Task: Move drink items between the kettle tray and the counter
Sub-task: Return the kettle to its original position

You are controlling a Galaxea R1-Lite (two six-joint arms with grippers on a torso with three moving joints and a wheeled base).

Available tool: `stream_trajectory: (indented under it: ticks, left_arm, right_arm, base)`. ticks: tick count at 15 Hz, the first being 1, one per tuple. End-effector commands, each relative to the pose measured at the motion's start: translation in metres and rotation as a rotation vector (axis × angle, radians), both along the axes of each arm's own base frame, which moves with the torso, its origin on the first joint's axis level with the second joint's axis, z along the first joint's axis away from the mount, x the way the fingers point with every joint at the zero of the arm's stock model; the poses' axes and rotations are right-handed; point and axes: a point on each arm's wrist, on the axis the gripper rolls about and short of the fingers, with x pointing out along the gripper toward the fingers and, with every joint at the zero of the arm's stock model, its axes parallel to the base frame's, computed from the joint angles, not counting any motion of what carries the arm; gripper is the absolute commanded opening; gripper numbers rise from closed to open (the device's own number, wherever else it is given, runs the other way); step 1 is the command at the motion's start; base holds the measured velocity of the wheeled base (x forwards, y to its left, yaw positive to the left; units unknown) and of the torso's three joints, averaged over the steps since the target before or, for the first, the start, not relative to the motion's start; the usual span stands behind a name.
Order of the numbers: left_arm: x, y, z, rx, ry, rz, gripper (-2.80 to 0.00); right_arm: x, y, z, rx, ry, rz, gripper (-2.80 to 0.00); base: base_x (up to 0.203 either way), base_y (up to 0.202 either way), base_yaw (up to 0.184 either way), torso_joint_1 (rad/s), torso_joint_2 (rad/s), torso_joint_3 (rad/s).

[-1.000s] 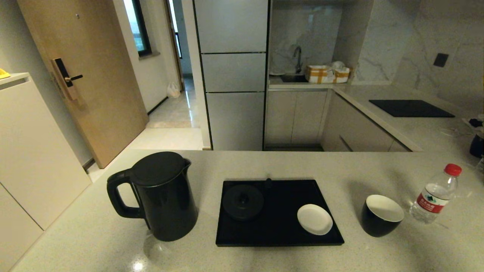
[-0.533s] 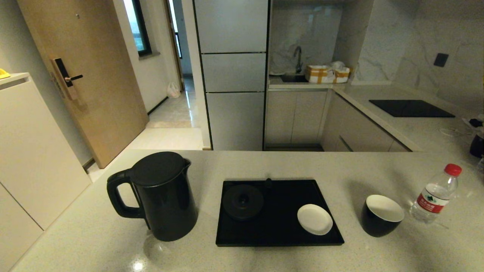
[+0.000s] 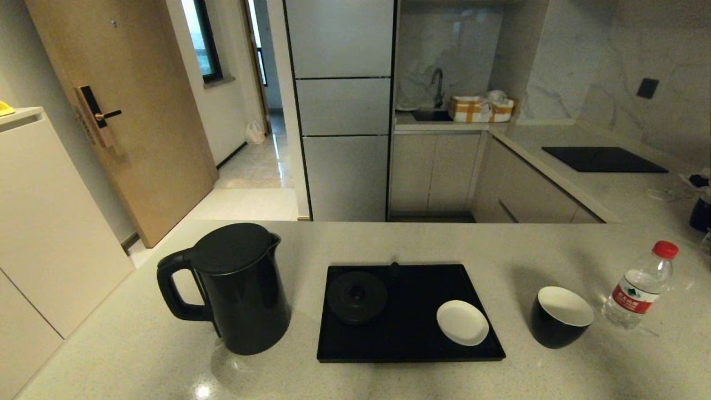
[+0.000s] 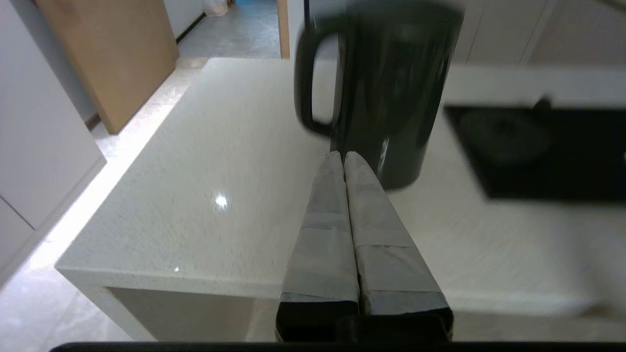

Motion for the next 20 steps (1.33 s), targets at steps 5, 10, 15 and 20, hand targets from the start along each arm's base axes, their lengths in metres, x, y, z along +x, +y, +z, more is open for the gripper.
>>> stream_trajectory:
  ticks: [5,10,15,20]
  left_arm:
    - [0.021,-0.001,0.076,-0.086,0.42,-0.024,-2.8]
    - [0.053,-0.002,0.045,-0.12,0.54,-0.061,0.0]
    - [0.108,-0.002,0.028,-0.184,0.504,-0.055,0.0]
    - [0.15,-0.002,0.026,-0.148,0.464,-0.013,0.0]
  right_arm:
    - [0.0,0.0,0.0,-0.001,0.0,0.001,-2.8]
    - [0.0,0.0,0.0,-0.001,0.0,0.001,-2.8]
    - [0.0,0.0,0.0,-0.001,0.0,0.001,-2.8]
    - [0.0,0.0,0.0,-0.001,0.0,0.001,-2.8]
  base:
    - [0.0,0.0,0.0,0.0,0.0,0.0]
    - [0.0,0.0,0.0,0.0,0.0,0.0]
    - [0.0,0.0,0.0,0.0,0.0,0.0]
    - [0.0,0.0,0.0,0.0,0.0,0.0]
